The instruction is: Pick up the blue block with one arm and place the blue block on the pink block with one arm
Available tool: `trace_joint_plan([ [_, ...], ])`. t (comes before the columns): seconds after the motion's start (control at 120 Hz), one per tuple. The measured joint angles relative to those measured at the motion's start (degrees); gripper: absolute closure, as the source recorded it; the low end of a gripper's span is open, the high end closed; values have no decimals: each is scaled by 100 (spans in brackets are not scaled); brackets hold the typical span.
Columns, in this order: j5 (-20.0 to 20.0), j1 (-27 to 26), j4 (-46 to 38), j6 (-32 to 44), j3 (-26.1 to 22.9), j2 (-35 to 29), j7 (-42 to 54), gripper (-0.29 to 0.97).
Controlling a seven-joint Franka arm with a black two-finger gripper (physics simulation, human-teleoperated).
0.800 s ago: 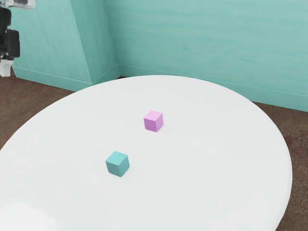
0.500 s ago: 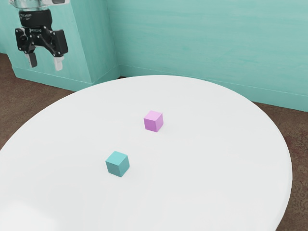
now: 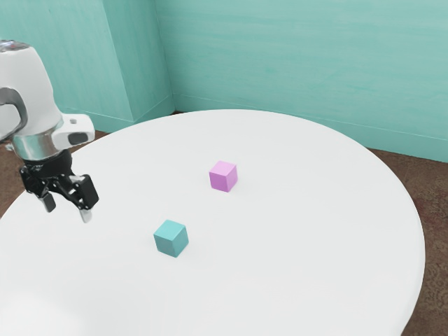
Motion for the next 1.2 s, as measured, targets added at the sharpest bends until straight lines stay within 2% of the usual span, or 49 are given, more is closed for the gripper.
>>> trace_joint_plan([
  [0.075, -76, 21, -15, 712, -137, 965, 24, 2],
  [0.167, -276, 37, 382, 1342, -348, 2032, 14, 2],
  [0.317, -777, 53, 900, 1975, -358, 3088, -51, 2],
  [0.392, -810, 38, 948, 2352, -295, 3549, -35, 2],
  [0.508, -746, 33, 991, 2785, -242, 3827, 73, 2],
  [0.625, -1176, 46, 989, 3032, -211, 3908, 257, 2],
  [0.725, -1361, 66, 998, 3161, -199, 4071, 386, 2],
  [0.942, -752, -58, 1014, 3389, -191, 4215, 799, 3],
  [1.067, -643, -101, 1190, 3478, -122, 4301, 1031, 3],
  [1.2, -697, 20, 1850, 3405, 120, 4792, 1230, 3],
])
